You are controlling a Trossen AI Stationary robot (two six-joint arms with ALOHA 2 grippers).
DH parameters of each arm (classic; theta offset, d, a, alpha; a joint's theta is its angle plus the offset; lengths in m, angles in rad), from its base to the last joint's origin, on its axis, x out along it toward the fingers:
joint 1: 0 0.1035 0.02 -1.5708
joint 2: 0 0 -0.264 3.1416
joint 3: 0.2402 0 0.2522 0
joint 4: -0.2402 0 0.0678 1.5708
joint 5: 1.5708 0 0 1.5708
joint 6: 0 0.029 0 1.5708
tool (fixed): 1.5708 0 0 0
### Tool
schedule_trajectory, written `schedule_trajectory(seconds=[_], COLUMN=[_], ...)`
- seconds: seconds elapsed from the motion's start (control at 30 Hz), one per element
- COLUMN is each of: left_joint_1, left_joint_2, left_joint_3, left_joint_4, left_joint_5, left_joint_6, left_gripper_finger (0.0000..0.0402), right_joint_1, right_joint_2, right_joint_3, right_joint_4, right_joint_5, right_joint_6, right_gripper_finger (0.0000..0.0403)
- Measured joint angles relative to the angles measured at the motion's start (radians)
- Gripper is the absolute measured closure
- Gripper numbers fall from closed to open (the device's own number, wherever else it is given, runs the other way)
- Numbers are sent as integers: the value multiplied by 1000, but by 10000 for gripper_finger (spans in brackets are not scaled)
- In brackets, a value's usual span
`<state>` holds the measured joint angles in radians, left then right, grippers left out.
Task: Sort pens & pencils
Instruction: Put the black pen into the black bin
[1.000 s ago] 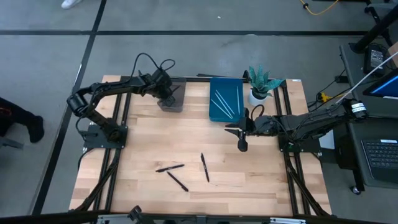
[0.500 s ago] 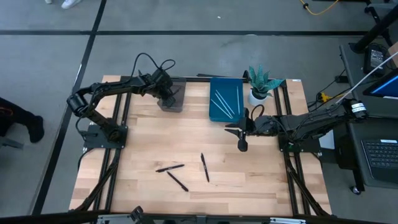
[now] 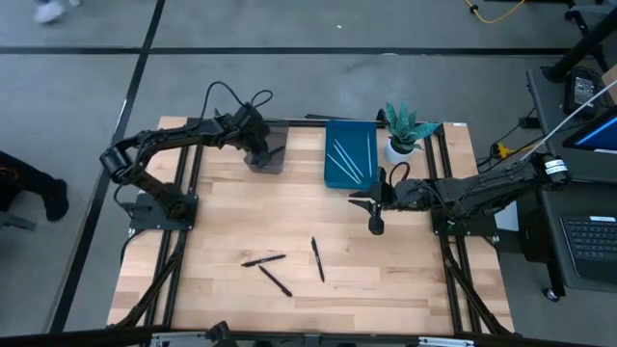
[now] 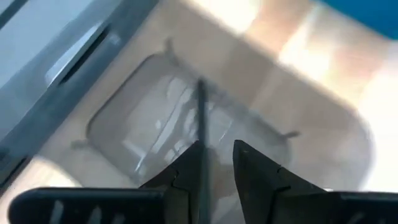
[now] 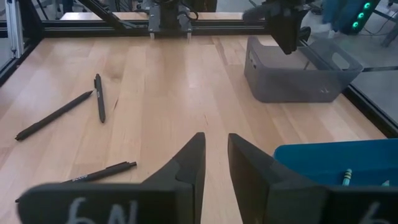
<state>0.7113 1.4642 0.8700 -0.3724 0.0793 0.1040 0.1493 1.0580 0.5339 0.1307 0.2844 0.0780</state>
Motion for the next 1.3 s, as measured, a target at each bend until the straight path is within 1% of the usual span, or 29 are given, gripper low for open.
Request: schedule_trajectory(seconds=[0.13, 0.27, 0.43, 0.57, 0.63, 0.7, 0.77, 0.83, 0.93, 1.07, 1.1, 1.3], left_joint_1=[-35, -75, -147, -199, -230, -258, -283, -306, -334, -369, -381, -465], left_joint_2=[-58, -150, -320, -469, -536, -597, -652, -704, -769, -822, -830, -864], left_joint_3=[0, -15, -145, -269, -328, -389, -446, -494, -551, -586, -591, -624], left_joint_4=[38, 101, 242, 333, 396, 454, 534, 613, 653, 652, 652, 654], left_joint_5=[62, 103, 231, 240, 266, 330, 436, 511, 511, 504, 503, 502], left_joint_6=[23, 27, 18, 2, 7, 36, 64, 62, 56, 21, 14, 12], left_gripper_finger=[320, 323, 321, 320, 320, 322, 324, 325, 325, 325, 325, 325], right_joint_1=[0, 0, 0, 0, 0, 0, 0, 0, 0, 0, 1, 19], right_joint_2=[0, 0, 0, 0, 0, 0, 0, 0, 0, 0, 0, -1], right_joint_3=[0, 0, 0, 0, 0, 0, 0, 0, 1, 0, -11, -194], right_joint_4=[-1, -2, -2, -2, -1, 0, 1, 18, 76, 122, 157, 475], right_joint_5=[0, 0, 0, 0, 0, 0, 0, 0, -5, -51, -63, -96], right_joint_6=[18, 23, 23, 23, 23, 22, 3, -26, -47, -102, -110, -132], right_gripper_finger=[331, 331, 331, 331, 331, 331, 331, 331, 331, 331, 331, 331])
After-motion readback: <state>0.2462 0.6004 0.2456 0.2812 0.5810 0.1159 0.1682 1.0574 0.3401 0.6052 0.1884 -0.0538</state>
